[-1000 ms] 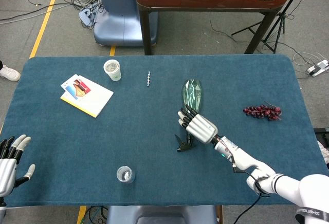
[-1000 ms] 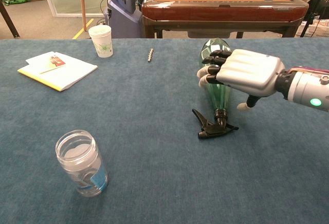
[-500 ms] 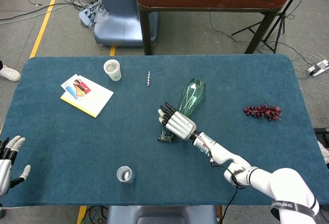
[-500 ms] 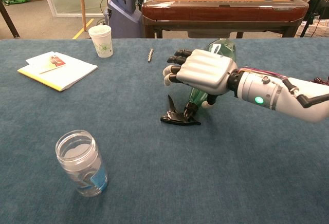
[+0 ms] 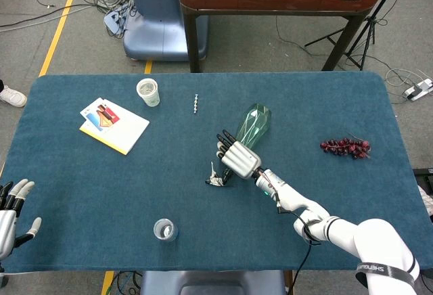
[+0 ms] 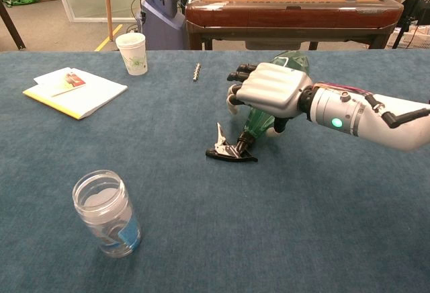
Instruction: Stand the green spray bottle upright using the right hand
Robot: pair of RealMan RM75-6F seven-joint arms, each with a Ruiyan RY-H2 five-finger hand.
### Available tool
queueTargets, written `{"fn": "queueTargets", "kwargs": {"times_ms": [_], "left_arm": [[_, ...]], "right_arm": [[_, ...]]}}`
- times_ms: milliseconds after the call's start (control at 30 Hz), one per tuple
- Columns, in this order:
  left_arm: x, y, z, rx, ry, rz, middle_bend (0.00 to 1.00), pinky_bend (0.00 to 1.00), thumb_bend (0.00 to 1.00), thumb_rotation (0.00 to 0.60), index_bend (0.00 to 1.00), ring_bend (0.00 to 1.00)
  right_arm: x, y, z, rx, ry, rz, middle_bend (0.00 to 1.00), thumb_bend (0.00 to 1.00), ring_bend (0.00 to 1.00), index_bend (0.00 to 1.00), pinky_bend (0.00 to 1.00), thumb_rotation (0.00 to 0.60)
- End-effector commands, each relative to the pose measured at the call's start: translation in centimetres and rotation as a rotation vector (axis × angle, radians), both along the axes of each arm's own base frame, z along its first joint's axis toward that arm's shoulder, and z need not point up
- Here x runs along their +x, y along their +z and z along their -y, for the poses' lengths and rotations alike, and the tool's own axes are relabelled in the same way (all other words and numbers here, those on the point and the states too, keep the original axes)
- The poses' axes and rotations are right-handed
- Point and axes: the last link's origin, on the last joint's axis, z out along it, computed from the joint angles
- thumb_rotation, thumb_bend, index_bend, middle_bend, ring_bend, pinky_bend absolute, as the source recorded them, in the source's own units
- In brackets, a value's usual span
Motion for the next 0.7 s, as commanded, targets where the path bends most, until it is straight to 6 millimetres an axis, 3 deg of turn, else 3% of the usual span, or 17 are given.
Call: {"fn": "queueTargets", "kwargs": {"times_ms": [33, 467, 700], "left_arm": [[0.0, 0.0, 0.0, -0.002, 0.000, -0.002, 0.11, 0.00, 0.35, 0.600, 0.10, 0.01], [0.0, 0.1, 0.1, 0.004, 0.003, -0.002, 0.11, 0.00, 0.35, 0.600, 0.10, 0.01], [-0.2, 0.0, 0.2, 0.001, 0.004, 0.005, 0.11, 0.00, 0.35, 0.600, 0.10, 0.01]], "right_arm": [[-0.1, 0.0, 0.1, 0.001, -0.004, -0.005, 0.27, 0.19, 0.04, 0.38, 0.09, 0.600], [0.6, 0.1, -0.3, 0.018, 0.006, 0.058, 0.39, 0.24, 0.13, 0.57, 0.09, 0.600], [2.3, 2.6, -1.4, 0.036, -0.002, 0.269, 0.44, 0.25, 0.19, 0.65, 0.09, 0.600]]}}
